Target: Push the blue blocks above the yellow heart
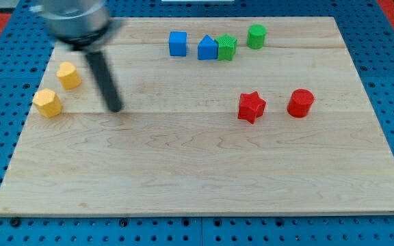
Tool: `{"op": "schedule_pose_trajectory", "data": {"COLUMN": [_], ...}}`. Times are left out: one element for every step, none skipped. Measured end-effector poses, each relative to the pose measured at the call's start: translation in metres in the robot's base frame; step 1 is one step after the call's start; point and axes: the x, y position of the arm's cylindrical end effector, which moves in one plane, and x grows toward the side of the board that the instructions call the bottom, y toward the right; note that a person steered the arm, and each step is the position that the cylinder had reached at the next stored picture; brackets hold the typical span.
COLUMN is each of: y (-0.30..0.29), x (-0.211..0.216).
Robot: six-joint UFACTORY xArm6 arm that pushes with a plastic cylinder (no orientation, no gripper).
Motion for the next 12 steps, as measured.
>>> {"op": "schedule_pose_trajectory", "data": {"y": [0.093,0.113,0.131,0.151,0.137,0.043,-0.043,-0.009,-0.005,-0.067,-0.117,-0.089], "x": [-0.056,-0.074,-0.098,-0.119,-0.143,-0.144,-0.148,-0.16,-0.175,-0.18,-0.214,-0.226]}}
